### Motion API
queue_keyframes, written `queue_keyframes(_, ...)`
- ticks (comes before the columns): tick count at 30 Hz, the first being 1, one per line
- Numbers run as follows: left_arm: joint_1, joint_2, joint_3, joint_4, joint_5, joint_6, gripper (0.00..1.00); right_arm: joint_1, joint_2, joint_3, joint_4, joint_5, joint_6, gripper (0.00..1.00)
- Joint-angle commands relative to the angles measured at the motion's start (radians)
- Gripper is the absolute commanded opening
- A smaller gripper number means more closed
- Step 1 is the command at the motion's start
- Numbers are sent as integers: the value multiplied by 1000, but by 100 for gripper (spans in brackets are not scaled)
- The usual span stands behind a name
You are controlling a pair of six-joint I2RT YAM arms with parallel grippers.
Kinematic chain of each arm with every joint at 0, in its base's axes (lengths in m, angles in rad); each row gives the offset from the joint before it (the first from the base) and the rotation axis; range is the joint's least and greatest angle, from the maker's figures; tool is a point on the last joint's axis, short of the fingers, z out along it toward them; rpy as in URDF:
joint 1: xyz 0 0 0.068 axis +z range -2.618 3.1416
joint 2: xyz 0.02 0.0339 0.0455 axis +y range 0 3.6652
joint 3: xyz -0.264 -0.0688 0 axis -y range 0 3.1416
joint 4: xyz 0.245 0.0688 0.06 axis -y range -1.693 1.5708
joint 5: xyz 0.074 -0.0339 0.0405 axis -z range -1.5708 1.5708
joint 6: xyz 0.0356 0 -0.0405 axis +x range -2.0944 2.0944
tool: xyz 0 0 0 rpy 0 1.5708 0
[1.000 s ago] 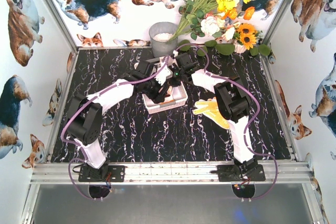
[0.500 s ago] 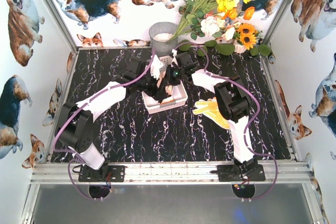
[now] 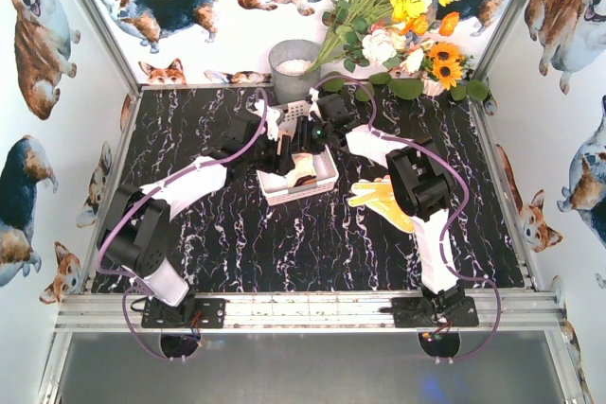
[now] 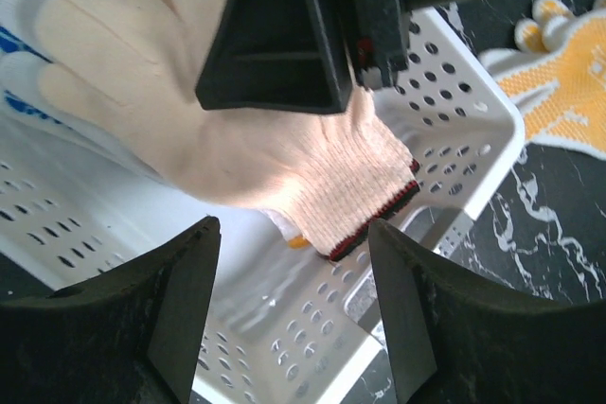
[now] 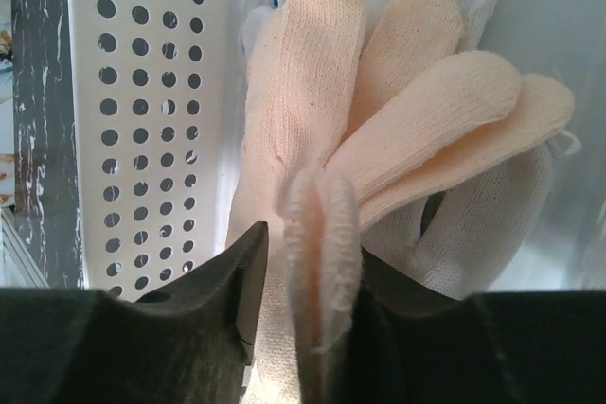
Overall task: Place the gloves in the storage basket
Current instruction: Place the glove in the bin.
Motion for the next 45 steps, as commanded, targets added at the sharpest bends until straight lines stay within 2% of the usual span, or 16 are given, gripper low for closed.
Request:
queue_keyframes(1, 9, -30, 9, 50, -105, -50, 58, 7, -68, -16, 68, -12, 7, 38)
queue_keyframes(8, 10, -22, 17, 73, -151, -99, 58, 7, -105, -13, 2, 5, 7, 48)
queue_keyframes(16, 11, -21, 21, 73, -183, -123, 58, 8, -154, -35, -86, 51, 8, 55)
queue_keyframes(22, 12, -15, 31, 76, -193, -144, 59, 14, -169, -60, -130, 97, 9, 55)
queue_keyframes(25, 12, -23, 31, 75, -216, -156, 60, 18, -168, -67, -133, 113, 1, 48)
queue_keyframes(31, 17, -22, 46, 72, -218, -160, 64, 25, -154, -53, -114, 147, -18, 21)
queue_keyframes(35, 20, -37, 38, 82, -244, -166, 67, 29, -137, -30, -103, 152, -46, 9)
queue_keyframes(42, 26, -58, 57, 78, -243, -155, 68, 37, -107, 9, -86, 151, -97, 1)
queue_keyframes(45, 28, -60, 51, 78, -240, -153, 68, 41, -100, 25, -83, 156, -116, 0)
